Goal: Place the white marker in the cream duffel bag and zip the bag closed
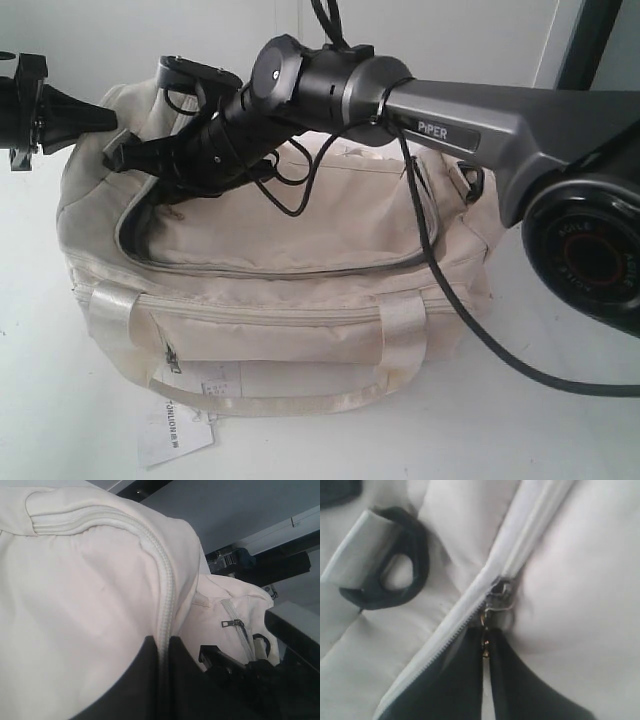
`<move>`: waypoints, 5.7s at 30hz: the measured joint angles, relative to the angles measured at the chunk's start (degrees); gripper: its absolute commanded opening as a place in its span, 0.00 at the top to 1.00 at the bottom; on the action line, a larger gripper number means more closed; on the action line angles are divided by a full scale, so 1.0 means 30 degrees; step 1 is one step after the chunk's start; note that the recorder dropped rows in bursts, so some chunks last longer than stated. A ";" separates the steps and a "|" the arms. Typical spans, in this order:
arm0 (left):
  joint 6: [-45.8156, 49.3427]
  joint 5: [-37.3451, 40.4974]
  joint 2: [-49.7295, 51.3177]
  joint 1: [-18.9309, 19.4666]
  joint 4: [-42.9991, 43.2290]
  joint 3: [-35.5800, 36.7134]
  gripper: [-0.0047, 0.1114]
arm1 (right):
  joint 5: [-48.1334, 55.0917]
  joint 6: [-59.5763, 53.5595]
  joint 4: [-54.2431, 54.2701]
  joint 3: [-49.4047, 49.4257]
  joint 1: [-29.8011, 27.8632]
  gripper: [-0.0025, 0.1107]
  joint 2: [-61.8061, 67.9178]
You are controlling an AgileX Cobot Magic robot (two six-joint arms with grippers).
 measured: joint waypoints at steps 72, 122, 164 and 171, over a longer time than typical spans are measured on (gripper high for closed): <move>0.0319 0.0463 0.0000 0.0496 0.0963 0.0000 0.34 | 0.2789 -0.3666 -0.0911 0.0000 -0.0222 0.98 -0.1797; 0.0174 -0.1810 0.3105 -0.0941 0.0092 -0.4012 0.96 | 0.4091 -0.2337 -0.0647 0.0000 -0.0222 0.98 -0.1707; -0.1043 -0.1592 0.3105 -0.1009 -0.0266 -0.4012 0.96 | 0.6545 -0.2166 0.0668 -0.0066 -0.0025 0.98 -0.1707; -0.1043 -0.1473 0.3105 -0.1009 -0.0266 -0.4012 0.96 | 0.7210 -0.2237 0.0715 -0.0066 -0.0025 0.98 -0.1707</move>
